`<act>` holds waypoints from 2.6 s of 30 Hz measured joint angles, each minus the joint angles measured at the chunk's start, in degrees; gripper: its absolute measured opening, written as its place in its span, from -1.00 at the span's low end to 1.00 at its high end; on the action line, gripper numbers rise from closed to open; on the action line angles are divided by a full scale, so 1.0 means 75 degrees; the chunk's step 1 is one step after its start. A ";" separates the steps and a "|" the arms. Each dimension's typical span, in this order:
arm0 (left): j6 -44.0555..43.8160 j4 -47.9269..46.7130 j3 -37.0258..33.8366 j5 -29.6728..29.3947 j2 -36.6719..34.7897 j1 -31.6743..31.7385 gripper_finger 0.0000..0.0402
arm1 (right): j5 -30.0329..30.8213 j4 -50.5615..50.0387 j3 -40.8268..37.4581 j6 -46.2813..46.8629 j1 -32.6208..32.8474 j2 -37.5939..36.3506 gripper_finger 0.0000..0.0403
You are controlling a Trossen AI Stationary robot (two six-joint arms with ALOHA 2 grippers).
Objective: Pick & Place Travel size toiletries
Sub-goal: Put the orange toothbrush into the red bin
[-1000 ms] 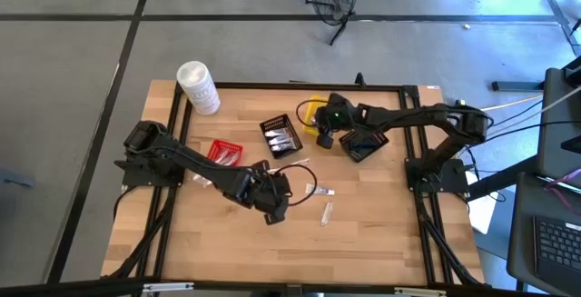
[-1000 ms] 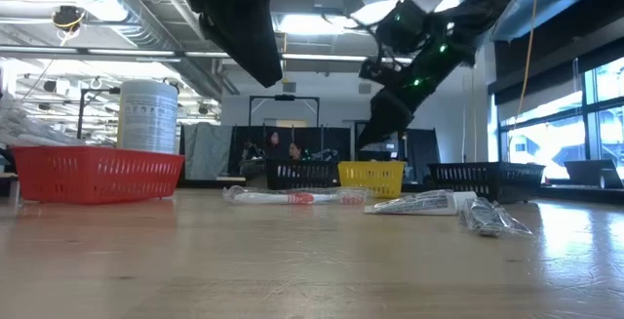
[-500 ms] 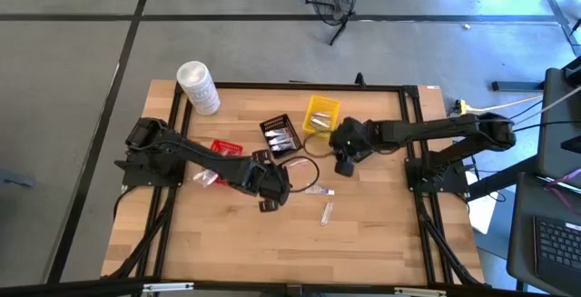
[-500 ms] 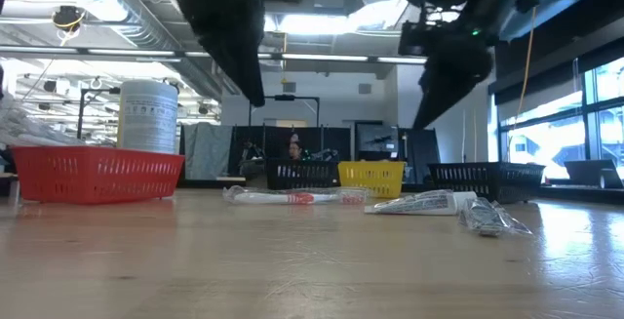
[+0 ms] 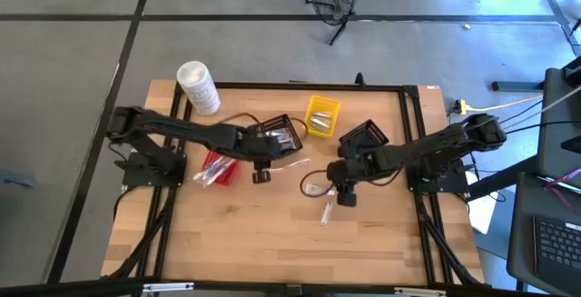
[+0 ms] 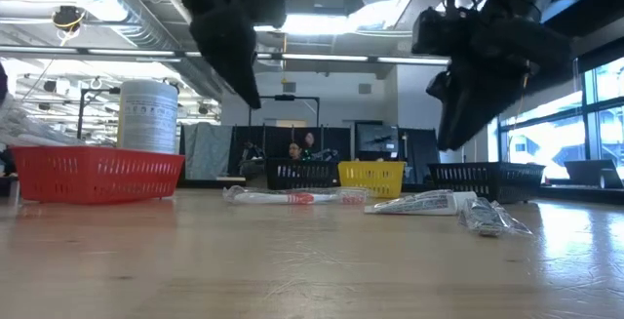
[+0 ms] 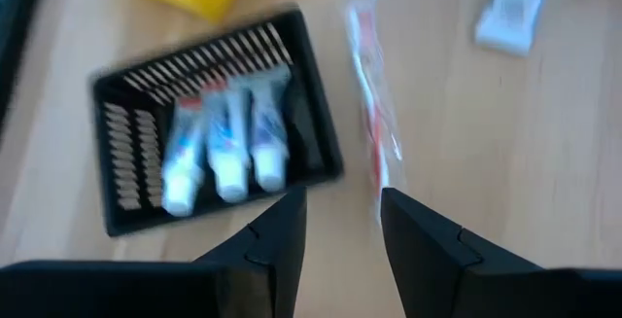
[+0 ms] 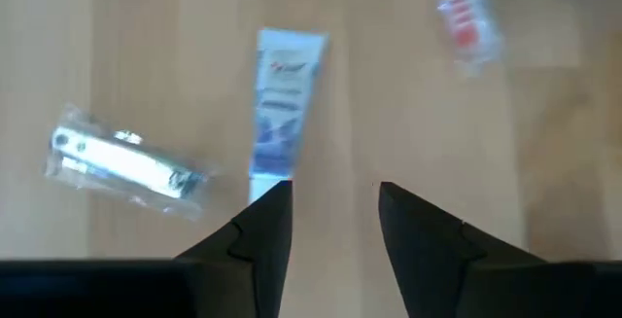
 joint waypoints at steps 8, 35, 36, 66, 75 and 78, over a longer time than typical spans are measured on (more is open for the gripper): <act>-0.0244 0.2430 -0.1752 0.0025 -0.1217 0.0593 -0.36 | 0.0015 0.1030 -0.0003 0.0394 0.0617 0.0579 -0.19; -0.1545 0.3065 -0.2281 0.0866 -0.0501 0.0286 -0.35 | 0.0742 0.0555 -0.0006 -0.0392 0.1161 0.0307 -0.43; -0.1599 0.3069 -0.2281 0.0865 -0.0374 0.0229 -0.35 | 0.0845 0.0323 -0.0006 -0.0344 0.1161 0.0104 -0.44; -0.1681 0.3813 -0.2275 0.0827 0.0418 -0.0270 -0.35 | 0.1804 -0.1129 -0.0003 0.0796 0.1161 -0.1794 -0.46; -0.2069 0.3804 -0.2275 0.0340 0.0467 -0.0261 -0.35 | 0.1804 -0.0600 -0.0003 0.0480 0.1158 -0.1063 -0.52; -0.1954 0.3790 -0.2282 0.0337 0.0562 -0.0261 -0.35 | 0.1801 -0.0412 -0.0003 0.0300 0.1158 -0.0873 -0.50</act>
